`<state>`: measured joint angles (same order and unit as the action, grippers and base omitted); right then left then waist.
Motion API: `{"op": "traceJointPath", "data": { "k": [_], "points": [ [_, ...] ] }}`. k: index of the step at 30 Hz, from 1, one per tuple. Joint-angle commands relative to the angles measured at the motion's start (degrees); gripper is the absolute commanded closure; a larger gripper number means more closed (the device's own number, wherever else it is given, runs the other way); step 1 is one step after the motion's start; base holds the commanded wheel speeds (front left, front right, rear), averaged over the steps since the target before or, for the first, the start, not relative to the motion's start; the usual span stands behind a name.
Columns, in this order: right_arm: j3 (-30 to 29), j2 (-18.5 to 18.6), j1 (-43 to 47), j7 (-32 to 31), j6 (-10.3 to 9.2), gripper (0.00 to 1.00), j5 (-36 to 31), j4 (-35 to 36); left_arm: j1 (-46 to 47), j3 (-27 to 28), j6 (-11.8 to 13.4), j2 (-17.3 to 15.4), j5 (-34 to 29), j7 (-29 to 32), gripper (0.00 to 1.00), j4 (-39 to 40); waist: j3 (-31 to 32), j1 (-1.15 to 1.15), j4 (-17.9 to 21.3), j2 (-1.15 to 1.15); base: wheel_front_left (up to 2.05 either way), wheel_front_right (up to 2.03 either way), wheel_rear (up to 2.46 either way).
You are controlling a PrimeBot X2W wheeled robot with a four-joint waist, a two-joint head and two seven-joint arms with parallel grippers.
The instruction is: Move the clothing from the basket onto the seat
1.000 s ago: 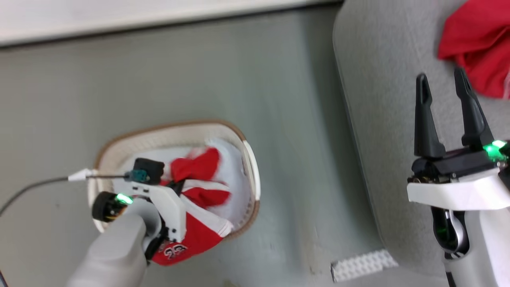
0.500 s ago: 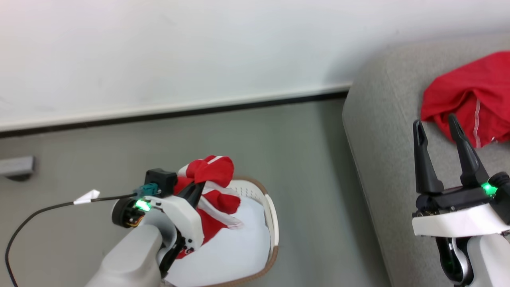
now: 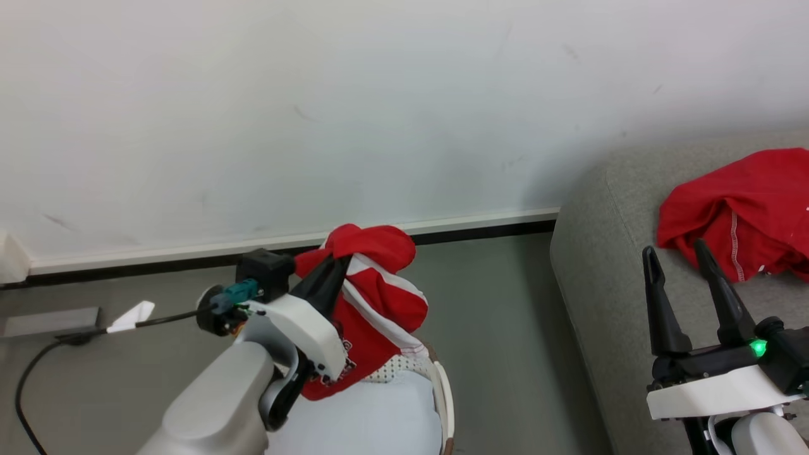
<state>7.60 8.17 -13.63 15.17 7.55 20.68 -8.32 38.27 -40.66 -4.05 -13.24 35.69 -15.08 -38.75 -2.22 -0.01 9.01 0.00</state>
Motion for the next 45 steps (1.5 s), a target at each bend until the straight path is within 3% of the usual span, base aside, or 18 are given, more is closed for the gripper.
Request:
{"op": "traceJointPath", "data": {
  "k": [1, 13, 21, 32, 39, 45],
  "points": [
    [0.4, 0.3, 1.0, 0.0, -0.13, 0.00, -0.3, -0.2, -0.7, 0.3, 1.1, -1.2, -1.5, -0.1, 1.00, 2.3, 0.9, 0.01, -0.2, 0.00, 0.00, 0.00, 0.00],
    [1.4, 0.0, 1.6, 0.0, -0.13, 0.00, 0.0, -0.6, -3.7, 0.8, 6.1, -4.9, -1.5, 2.8, 1.00, 18.0, 2.0, 0.01, -0.4, 0.00, 0.00, 0.00, 0.00],
    [4.3, 0.8, 0.9, 0.0, -0.13, 0.00, 0.7, 0.3, -4.6, 0.8, 7.5, -5.9, -0.9, 4.6, 1.00, 22.8, 1.7, 0.01, -0.7, 0.00, 0.00, 0.00, 0.00],
    [21.9, 2.0, -4.4, 0.0, -0.13, 0.00, 3.6, -0.2, -3.9, -0.3, 7.6, -5.0, -0.7, 5.2, 1.00, 23.8, 1.8, 0.01, -1.6, 0.00, 0.00, 0.00, 0.00],
    [33.8, 1.9, -8.6, 0.0, -0.13, 0.00, 5.6, -4.1, -3.2, -1.3, 7.2, -3.9, -0.6, 5.3, 1.00, 23.5, 1.8, 0.01, -3.2, 0.00, 0.00, 0.00, 0.00],
    [36.9, 0.3, -11.7, -0.1, -0.13, 0.00, 5.8, -10.3, -2.9, -2.4, 6.8, -2.7, -0.6, 5.3, 1.00, 24.0, 1.8, 0.01, -5.1, 0.00, 0.00, 0.00, 0.00]
  ]
}}
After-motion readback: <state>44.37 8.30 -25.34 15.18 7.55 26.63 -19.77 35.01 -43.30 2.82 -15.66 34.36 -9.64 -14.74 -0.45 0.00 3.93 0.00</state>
